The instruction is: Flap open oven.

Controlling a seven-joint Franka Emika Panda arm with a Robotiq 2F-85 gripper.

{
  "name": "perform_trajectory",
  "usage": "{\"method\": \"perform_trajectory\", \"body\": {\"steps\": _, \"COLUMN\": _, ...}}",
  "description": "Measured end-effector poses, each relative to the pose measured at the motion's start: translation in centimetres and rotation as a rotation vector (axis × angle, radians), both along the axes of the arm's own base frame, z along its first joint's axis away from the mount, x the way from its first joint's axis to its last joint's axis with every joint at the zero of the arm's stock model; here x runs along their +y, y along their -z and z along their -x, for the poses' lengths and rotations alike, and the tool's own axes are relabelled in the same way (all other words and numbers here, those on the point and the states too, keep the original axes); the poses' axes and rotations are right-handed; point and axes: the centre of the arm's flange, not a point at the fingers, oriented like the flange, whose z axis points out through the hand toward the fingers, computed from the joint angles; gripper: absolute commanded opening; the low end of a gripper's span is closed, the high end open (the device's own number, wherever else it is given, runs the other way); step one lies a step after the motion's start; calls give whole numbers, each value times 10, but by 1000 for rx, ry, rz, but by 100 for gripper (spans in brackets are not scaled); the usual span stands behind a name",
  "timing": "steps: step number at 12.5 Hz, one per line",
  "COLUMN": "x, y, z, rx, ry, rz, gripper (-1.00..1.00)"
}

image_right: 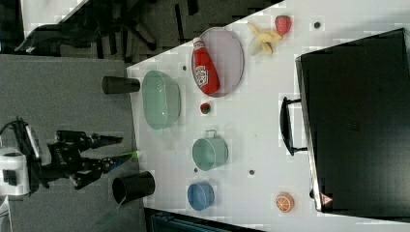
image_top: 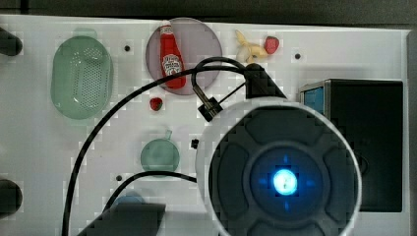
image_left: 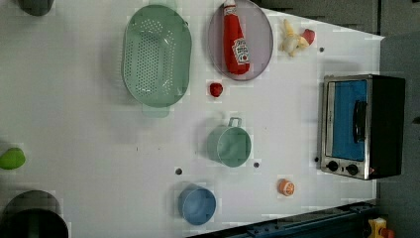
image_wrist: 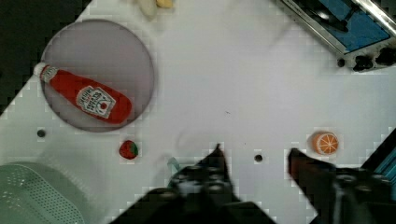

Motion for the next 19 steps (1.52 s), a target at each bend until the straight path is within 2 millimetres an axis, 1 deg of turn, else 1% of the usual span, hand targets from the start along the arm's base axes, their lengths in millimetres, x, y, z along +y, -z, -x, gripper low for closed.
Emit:
{"method": "perform_trajectory", "body": {"steps": 1, "x": -2, "y": 6, "z": -2, "rx": 13, "ry": 4, "rz": 0, "gripper": -56}}
{"method": "perform_trajectory", "body": {"steps": 2, "x": -5, "y": 13, "z": -4, "rx": 28, "ry": 9, "rz": -4, "gripper": -65}}
{"method": "perform_trajectory", "body": {"steps": 5, "x": -12, "y": 37, "z": -8, "rx": 79, "ry": 22, "rz": -2, "gripper": -65}}
{"method": "perform_trajectory", "body": {"steps": 7, "x": -22, "y": 52, "z": -11, "rx": 111, "ry": 18, "rz": 0, "gripper": -65}}
{"method": "perform_trajectory", "body": {"steps": 9, "x": -37, "y": 66, "z": -9, "rx": 134, "ry": -57, "rz": -11, "gripper": -65}}
{"method": "perform_trajectory", "body": {"steps": 11, "x": -61, "y": 80, "z": -5, "rx": 141, "ry": -158, "rz": -31, "gripper": -65}}
{"method": "perform_trajectory", "body": {"steps": 12, "x": -76, "y": 85, "z": -3, "rx": 138, "ry": -216, "rz": -40, "gripper": -65}}
{"method": "perform_trajectory", "body": {"steps": 14, "x": -113, "y": 95, "z": 4, "rx": 105, "ry": -328, "rz": -55, "gripper": -65}}
{"method": "perform_trajectory", "body": {"steps": 17, "x": -174, "y": 110, "z": 10, "rx": 17, "ry": -477, "rz": -30, "gripper": -65}}
{"method": "perform_trajectory", "body": {"steps": 18, "x": -193, "y": 117, "z": 11, "rx": -6, "ry": -512, "rz": -18, "gripper": -65}}
{"method": "perform_trajectory", "body": {"steps": 19, "x": -209, "y": 127, "z": 13, "rx": -13, "ry": -553, "rz": -6, "gripper": -65}}
